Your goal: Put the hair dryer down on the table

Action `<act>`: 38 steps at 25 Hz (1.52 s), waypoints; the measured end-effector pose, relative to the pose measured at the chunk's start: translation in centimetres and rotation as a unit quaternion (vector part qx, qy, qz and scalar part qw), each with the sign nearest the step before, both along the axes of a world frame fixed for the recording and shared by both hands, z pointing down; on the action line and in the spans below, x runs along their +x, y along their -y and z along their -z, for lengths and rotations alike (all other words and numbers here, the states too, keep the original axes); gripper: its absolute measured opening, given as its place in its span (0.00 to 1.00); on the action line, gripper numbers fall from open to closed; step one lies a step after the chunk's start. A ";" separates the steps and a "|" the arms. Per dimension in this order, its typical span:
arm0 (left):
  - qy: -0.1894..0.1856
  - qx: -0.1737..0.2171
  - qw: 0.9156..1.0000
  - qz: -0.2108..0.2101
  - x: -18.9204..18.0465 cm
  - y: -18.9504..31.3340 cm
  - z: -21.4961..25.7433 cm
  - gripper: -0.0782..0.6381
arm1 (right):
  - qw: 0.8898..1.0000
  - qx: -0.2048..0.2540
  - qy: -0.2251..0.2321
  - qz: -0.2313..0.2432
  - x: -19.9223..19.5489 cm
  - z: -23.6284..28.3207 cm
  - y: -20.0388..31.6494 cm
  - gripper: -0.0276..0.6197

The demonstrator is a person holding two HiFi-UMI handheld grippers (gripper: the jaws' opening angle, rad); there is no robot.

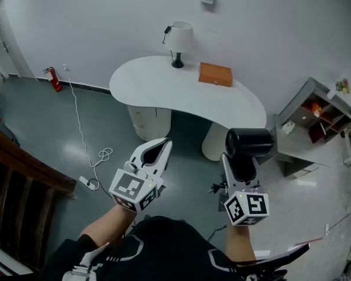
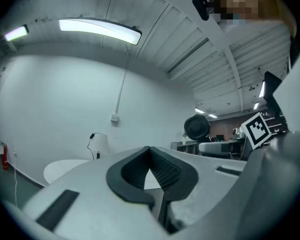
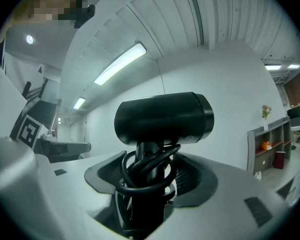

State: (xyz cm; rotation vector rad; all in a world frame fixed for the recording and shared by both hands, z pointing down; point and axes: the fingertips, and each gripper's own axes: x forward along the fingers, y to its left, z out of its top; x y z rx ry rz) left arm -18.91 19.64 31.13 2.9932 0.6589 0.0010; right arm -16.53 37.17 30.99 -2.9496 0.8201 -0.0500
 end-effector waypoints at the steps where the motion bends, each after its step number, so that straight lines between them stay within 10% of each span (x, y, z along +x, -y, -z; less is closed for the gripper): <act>1: -0.001 -0.001 1.000 0.001 0.0 0.1 0.0 0.12 | 1.000 0.003 -0.001 -0.002 0.0 -0.1 -0.1 0.51; 38: -0.017 -0.014 1.000 -0.007 -2.7 10.9 -0.7 0.12 | 1.000 0.010 -0.013 -0.023 -1.8 0.0 10.0 0.51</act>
